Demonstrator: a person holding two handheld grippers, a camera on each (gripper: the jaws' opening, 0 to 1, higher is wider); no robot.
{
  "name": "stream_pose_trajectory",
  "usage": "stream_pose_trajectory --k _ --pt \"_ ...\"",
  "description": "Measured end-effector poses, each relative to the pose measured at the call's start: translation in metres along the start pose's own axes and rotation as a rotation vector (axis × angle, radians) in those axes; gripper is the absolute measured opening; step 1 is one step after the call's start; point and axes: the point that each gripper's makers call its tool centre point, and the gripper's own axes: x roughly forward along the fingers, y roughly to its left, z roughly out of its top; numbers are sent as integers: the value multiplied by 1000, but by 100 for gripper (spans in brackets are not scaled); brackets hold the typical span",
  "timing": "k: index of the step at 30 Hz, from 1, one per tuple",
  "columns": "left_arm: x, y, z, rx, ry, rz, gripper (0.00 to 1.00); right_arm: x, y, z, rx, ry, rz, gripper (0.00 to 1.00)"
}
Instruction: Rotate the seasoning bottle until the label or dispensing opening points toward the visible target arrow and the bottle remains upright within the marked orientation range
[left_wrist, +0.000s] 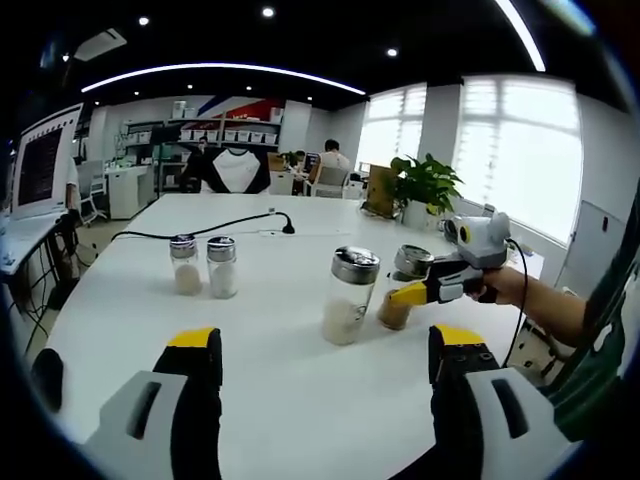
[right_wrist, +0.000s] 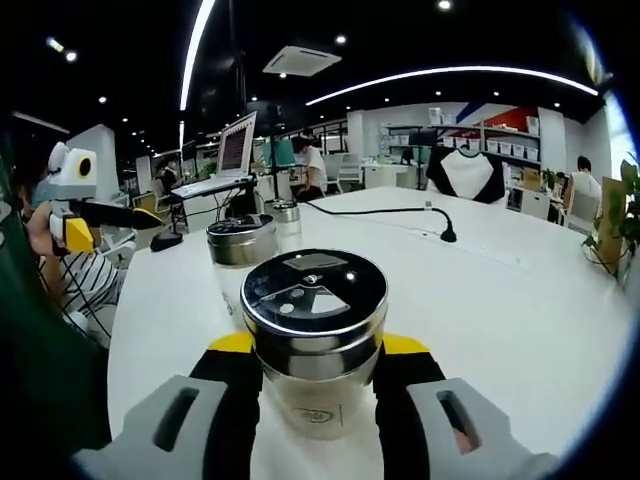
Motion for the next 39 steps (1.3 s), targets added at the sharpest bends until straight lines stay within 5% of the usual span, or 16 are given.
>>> stream_pose_trajectory --k 39 --pt "-1 -7 -1 -4 5 1 89 -2 -10 -2 82 4 -249 42"
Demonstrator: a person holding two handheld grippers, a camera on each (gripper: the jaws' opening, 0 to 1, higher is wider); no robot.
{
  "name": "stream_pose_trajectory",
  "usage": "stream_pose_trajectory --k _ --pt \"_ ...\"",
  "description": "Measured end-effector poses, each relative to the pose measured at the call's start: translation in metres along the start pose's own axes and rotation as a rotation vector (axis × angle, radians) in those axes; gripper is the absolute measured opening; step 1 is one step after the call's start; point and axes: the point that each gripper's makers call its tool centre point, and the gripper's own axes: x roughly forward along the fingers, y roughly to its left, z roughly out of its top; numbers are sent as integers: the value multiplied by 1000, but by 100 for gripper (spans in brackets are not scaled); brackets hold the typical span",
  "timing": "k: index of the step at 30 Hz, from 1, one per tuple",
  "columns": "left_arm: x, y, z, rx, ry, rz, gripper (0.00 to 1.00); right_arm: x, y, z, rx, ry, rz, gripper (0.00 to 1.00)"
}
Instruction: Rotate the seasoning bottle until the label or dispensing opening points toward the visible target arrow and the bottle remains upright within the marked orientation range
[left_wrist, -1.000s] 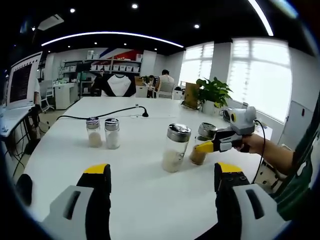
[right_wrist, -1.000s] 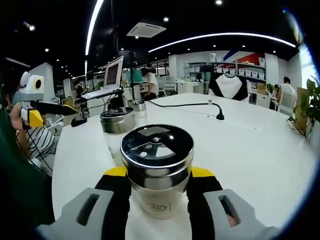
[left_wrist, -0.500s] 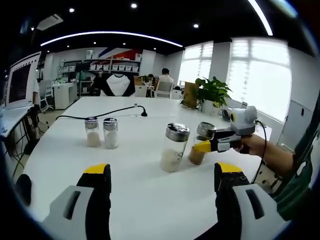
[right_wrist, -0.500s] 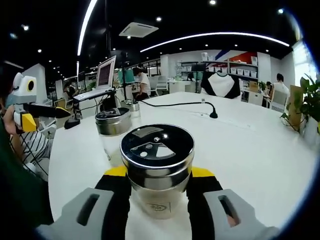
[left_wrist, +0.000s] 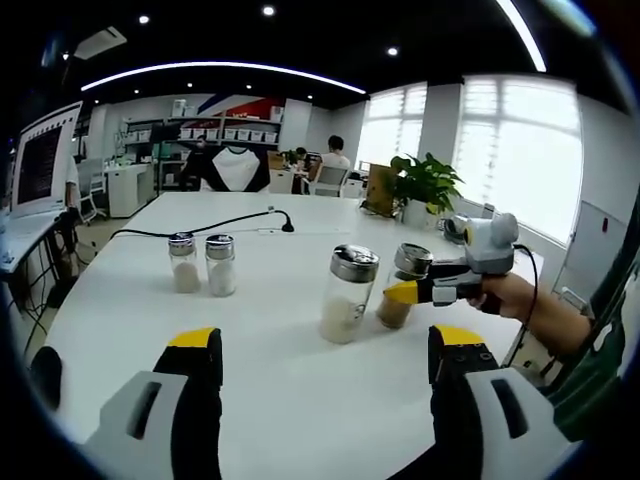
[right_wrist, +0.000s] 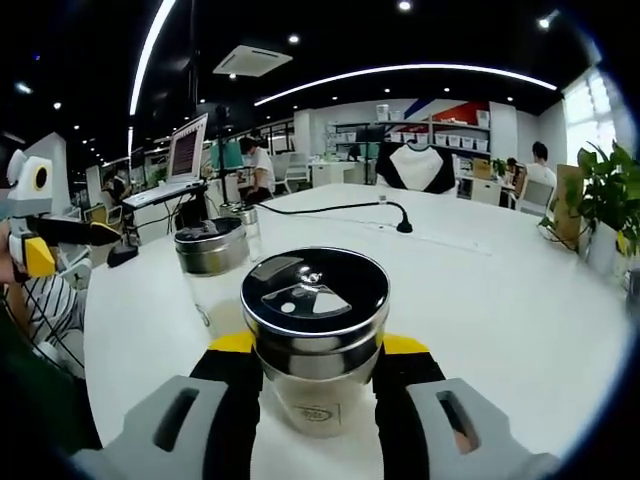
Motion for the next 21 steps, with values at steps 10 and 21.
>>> stream_pose_trajectory --k 10,21 --pt "-2 -1 0 10 1 -1 89 0 -4 0 17 -1 -54 42" --pt "-1 -2 -1 9 4 -6 89 1 -5 -1 48 12 -124 42"
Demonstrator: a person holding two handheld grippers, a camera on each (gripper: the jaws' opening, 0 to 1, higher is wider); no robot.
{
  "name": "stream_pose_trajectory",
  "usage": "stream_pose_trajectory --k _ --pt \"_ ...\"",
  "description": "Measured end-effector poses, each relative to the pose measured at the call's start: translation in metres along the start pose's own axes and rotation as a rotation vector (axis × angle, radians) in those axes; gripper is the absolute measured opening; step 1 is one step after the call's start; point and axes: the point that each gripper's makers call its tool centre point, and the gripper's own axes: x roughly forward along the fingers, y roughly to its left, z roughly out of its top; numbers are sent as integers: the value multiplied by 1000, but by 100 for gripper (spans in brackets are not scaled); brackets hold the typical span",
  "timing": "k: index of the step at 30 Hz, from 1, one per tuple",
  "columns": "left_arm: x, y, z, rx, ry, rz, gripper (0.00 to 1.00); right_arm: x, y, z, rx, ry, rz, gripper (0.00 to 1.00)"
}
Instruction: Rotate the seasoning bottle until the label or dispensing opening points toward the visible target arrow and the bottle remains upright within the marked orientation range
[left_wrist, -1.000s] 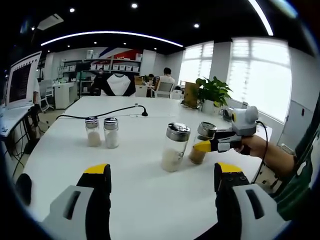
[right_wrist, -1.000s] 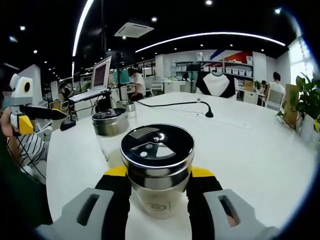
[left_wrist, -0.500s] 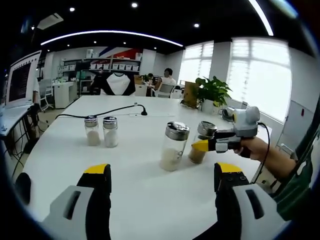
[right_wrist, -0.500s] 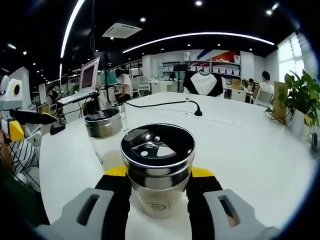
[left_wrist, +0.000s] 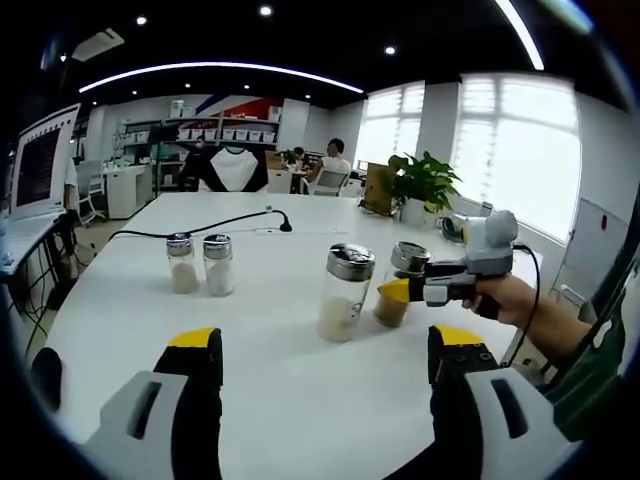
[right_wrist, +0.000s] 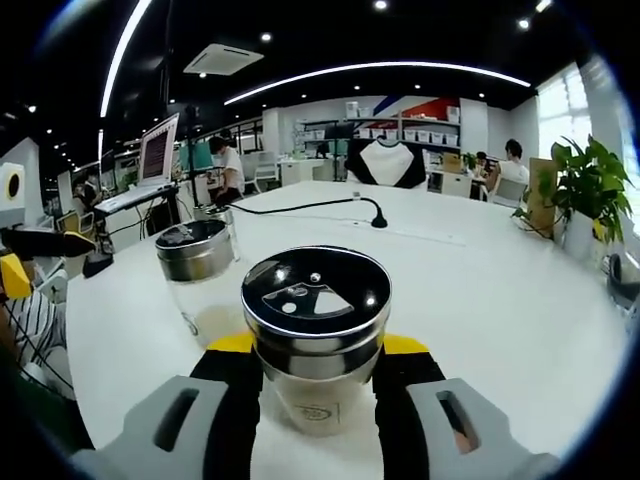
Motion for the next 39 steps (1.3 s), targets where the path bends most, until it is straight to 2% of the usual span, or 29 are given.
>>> stream_pose_trajectory --k 39 --pt "5 1 -1 -23 5 -14 89 2 -4 0 72 -2 -154 42"
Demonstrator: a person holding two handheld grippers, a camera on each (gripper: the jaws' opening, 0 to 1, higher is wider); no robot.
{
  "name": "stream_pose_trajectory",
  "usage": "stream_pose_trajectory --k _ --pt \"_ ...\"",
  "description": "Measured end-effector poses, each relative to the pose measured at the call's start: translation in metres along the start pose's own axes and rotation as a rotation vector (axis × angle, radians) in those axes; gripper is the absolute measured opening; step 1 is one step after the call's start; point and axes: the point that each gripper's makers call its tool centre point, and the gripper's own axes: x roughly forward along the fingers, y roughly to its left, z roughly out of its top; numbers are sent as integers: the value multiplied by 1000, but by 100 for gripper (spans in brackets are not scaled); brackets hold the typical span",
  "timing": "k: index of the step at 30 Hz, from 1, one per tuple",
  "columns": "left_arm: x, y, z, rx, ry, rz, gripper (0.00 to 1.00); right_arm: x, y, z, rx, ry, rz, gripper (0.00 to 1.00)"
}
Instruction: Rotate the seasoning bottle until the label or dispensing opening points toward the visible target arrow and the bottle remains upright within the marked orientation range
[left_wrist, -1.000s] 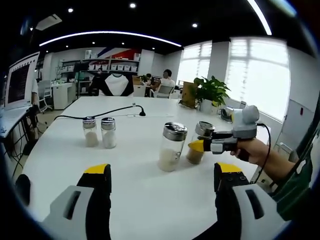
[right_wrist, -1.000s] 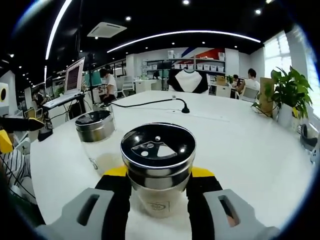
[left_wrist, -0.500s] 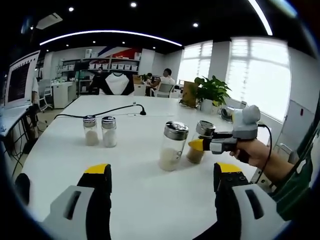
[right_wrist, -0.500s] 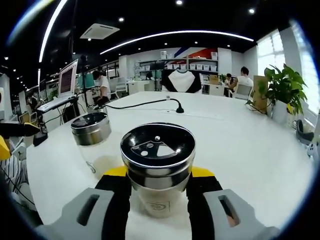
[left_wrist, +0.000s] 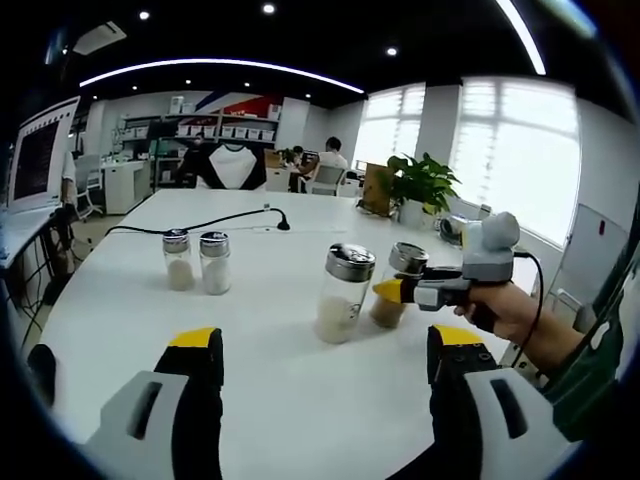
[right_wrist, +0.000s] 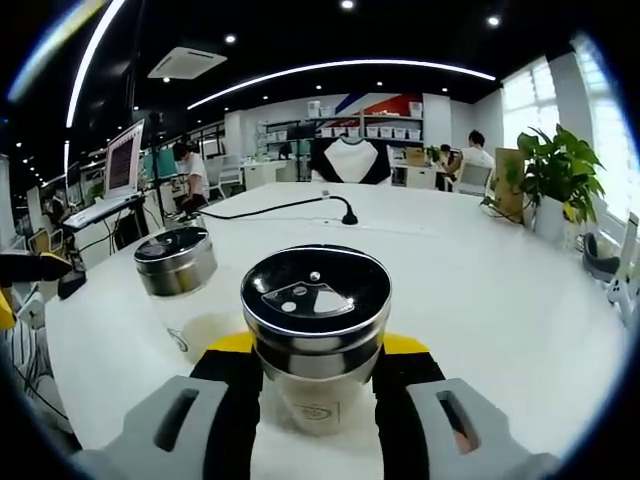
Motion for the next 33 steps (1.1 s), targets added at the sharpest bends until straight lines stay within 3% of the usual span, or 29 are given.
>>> stream_pose_trajectory --k 16,26,28,30,33 --pt "1 1 -1 -3 6 4 89 1 -1 0 20 2 -47 42" --pt "1 2 -3 -6 9 5 88 1 -1 0 16 5 -36 43" --pt "1 2 -3 -6 10 6 88 1 -1 0 10 3 -33 46" --pt "1 4 -4 -6 12 8 88 0 -3 1 18 -2 -40 58" --pt "1 5 -4 -9 13 10 88 -2 -3 1 7 3 -44 59"
